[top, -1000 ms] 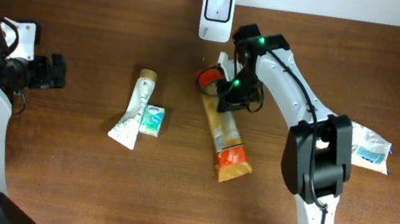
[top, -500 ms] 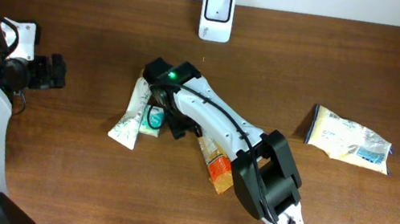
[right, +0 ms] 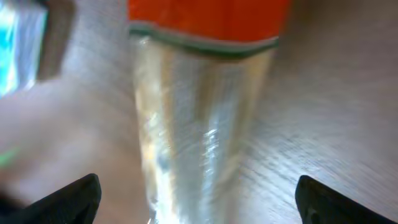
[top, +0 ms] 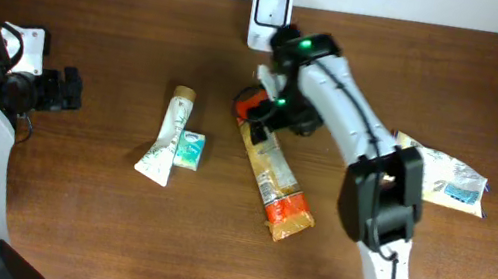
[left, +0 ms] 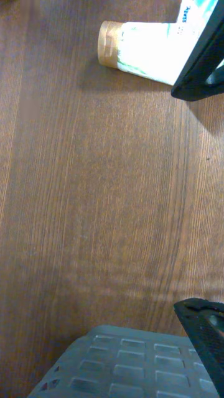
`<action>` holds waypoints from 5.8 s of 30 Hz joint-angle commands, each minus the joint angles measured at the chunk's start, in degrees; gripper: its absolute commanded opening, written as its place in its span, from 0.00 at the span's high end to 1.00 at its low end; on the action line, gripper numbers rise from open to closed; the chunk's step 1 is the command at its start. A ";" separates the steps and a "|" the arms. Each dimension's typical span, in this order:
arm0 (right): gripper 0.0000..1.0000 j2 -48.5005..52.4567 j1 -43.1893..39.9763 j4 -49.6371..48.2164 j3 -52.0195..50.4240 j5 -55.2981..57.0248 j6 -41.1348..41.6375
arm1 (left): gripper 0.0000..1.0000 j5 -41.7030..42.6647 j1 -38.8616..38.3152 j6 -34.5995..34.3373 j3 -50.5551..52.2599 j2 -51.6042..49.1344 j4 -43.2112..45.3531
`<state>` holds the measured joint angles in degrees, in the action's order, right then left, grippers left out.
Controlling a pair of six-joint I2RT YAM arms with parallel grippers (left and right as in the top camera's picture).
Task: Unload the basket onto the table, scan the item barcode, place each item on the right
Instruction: 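Lift the spaghetti package with the right gripper toward the scanner, then hold the spaghetti package across the scanner face with the right gripper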
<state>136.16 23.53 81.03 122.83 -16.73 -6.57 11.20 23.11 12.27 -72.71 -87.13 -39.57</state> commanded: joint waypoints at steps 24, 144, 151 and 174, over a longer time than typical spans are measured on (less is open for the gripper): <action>0.21 0.24 -1.57 -15.61 -22.27 -14.10 -8.15 | 0.01 0.59 0.31 0.70 -0.52 -0.02 0.24; 0.96 -16.59 -25.75 9.55 -0.98 -71.67 -20.46 | 0.01 0.59 0.31 0.68 -0.52 -0.02 0.24; 0.96 -16.94 -24.76 8.90 -0.48 -53.00 -17.27 | 0.01 0.59 0.31 0.68 -0.52 -0.02 0.24; 0.96 3.26 8.02 -49.86 17.20 40.24 -56.39 | 0.01 0.59 0.31 0.68 -0.52 -0.02 0.24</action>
<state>136.77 32.69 36.32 138.47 16.12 -49.32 11.20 23.11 12.29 -72.71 -87.13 -39.57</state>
